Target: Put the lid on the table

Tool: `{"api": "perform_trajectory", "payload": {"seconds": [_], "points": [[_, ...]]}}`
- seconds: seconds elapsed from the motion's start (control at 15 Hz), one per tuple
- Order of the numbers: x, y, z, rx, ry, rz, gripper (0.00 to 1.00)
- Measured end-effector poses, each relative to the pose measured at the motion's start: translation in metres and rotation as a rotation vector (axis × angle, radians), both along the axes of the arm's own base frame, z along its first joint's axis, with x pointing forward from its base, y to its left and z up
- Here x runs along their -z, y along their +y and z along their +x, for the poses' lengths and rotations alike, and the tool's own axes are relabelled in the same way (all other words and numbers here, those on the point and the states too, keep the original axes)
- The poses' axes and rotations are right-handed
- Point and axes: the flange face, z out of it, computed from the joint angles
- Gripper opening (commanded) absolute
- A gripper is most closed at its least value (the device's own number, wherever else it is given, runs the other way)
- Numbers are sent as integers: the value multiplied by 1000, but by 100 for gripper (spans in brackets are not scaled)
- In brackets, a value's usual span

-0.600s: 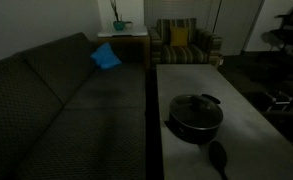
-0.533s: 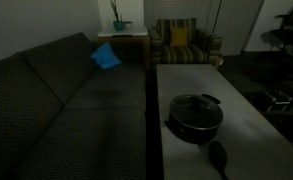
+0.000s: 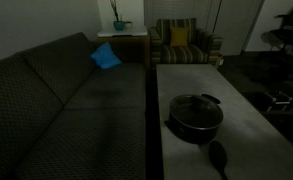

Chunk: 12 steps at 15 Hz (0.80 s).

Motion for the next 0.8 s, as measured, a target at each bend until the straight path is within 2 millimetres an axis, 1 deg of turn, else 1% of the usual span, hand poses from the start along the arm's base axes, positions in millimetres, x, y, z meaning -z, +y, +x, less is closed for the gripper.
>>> {"api": "perform_trajectory", "payload": {"seconds": [0.13,0.33,0.53,0.6,0.67,0.8], "points": [[25,2,24,-18,17,20,100],[69,3,62,-38,75,43,100],[111,4,93,-48,143,47,100],[119,4,100,-47,158,50,100],[123,5,105,-46,166,53,100],[122,6,107,-48,163,56,100]]}}
